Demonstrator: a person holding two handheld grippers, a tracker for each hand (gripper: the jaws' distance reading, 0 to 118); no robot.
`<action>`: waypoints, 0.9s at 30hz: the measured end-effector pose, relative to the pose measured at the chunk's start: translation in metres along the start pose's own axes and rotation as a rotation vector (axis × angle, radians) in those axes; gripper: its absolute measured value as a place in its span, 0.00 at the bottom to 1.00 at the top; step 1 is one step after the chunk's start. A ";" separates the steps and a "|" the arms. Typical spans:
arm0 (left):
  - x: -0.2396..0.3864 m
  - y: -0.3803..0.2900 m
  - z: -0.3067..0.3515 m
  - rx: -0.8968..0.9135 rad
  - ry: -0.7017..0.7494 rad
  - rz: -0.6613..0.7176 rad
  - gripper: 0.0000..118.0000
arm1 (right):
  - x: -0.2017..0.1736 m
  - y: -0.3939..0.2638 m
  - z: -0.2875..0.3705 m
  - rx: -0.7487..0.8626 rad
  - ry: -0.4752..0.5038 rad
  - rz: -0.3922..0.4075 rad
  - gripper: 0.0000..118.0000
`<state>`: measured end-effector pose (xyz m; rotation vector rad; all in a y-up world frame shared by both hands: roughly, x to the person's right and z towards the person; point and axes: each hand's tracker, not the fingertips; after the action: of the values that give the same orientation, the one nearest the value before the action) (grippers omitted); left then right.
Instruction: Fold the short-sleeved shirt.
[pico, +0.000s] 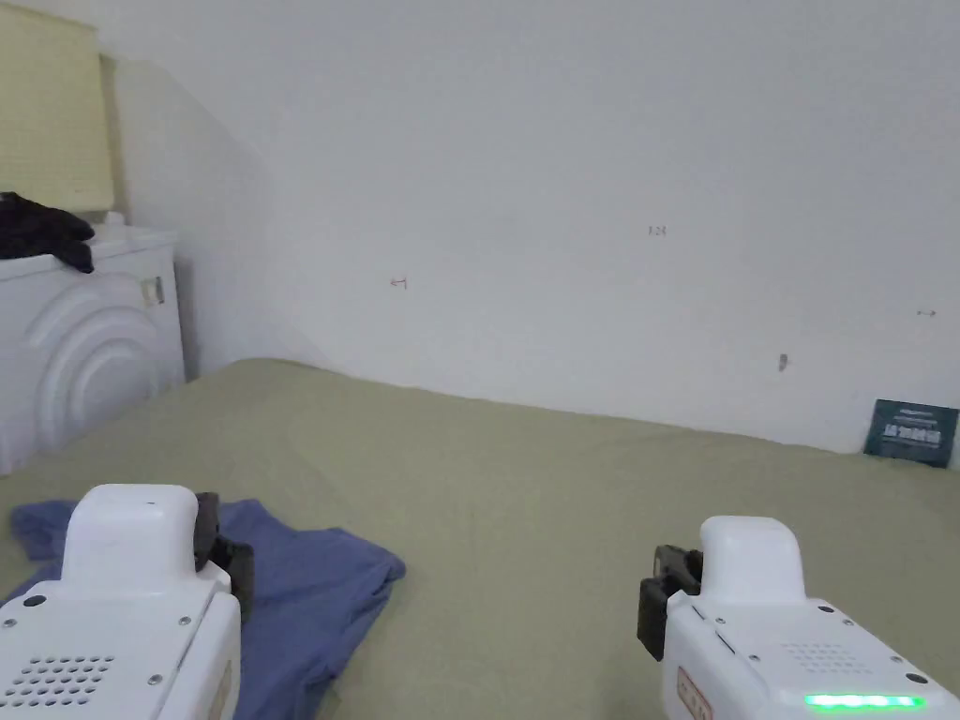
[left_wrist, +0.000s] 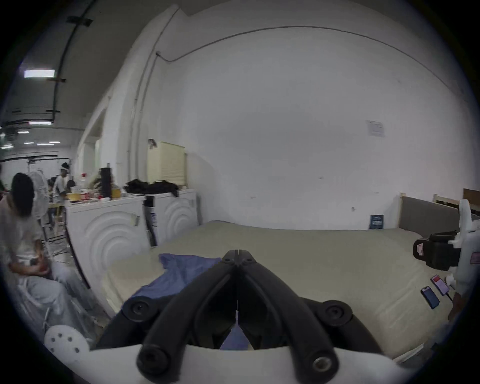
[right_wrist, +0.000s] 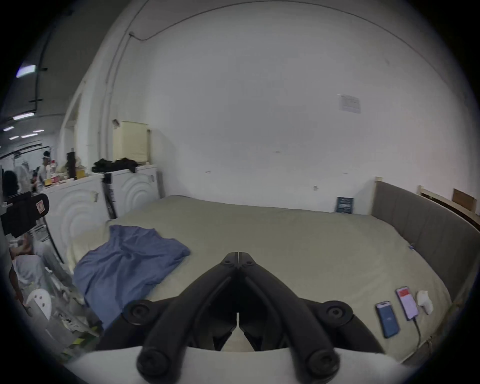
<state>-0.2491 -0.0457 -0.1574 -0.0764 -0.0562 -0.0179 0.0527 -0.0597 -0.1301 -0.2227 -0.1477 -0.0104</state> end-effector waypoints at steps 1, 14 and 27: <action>-0.009 0.000 0.004 -0.002 0.025 0.005 0.00 | -0.010 0.001 -0.003 0.000 0.024 0.003 0.00; -0.099 -0.012 0.050 -0.069 0.267 0.050 0.00 | -0.114 0.001 -0.024 -0.017 0.328 0.040 0.01; -0.066 -0.011 -0.126 -0.352 -0.147 -0.071 0.00 | -0.031 -0.012 -0.057 -0.088 0.159 -0.016 0.01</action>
<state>-0.3087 -0.0655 -0.2854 -0.4280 -0.2024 -0.0932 0.0303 -0.0845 -0.1868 -0.3074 0.0091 -0.0500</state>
